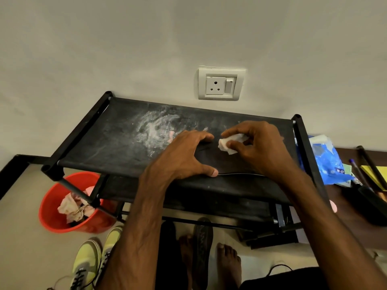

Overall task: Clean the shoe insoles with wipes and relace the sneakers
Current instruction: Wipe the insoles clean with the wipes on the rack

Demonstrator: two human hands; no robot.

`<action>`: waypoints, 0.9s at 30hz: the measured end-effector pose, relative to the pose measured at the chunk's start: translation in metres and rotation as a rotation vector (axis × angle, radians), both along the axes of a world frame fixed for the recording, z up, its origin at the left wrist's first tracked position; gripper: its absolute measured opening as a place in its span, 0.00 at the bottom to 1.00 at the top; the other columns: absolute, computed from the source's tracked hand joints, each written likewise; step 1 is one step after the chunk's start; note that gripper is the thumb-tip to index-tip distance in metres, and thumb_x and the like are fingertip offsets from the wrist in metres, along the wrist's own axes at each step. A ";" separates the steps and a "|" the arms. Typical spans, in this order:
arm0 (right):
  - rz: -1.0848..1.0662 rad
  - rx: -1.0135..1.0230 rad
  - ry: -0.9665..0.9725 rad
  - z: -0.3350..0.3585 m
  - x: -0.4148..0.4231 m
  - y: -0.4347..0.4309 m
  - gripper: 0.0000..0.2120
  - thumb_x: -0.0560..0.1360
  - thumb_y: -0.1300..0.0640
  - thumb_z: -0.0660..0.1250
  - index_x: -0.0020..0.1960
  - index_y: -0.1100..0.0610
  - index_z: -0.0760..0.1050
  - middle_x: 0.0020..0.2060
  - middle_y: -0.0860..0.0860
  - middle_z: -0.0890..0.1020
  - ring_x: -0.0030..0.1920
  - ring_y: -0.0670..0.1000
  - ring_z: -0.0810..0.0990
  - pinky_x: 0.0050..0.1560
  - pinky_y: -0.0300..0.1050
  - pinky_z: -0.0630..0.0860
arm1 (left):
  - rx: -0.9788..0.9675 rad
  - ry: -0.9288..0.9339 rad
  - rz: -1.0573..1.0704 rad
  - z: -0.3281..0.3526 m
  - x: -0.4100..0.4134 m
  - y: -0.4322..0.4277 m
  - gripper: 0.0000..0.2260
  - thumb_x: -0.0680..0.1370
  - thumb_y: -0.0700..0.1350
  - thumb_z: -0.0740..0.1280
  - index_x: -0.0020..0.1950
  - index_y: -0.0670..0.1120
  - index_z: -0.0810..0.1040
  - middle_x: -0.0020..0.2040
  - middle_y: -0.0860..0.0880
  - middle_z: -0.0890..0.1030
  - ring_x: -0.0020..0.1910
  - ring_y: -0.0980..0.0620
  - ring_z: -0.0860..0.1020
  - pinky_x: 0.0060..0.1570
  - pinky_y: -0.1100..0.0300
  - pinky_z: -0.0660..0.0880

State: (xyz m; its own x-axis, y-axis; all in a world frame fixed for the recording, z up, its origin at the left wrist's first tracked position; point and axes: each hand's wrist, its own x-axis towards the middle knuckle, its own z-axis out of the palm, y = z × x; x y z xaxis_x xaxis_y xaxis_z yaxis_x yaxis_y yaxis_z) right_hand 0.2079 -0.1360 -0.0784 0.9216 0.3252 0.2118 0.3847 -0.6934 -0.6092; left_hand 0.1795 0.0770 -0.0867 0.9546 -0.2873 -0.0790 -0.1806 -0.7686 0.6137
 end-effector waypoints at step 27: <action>0.094 -0.313 0.125 0.001 -0.004 0.023 0.14 0.73 0.61 0.76 0.56 0.48 0.85 0.53 0.52 0.86 0.51 0.53 0.84 0.53 0.52 0.83 | -0.009 0.073 0.058 -0.001 0.002 -0.008 0.38 0.66 0.53 0.82 0.73 0.51 0.72 0.70 0.51 0.73 0.69 0.51 0.69 0.68 0.52 0.69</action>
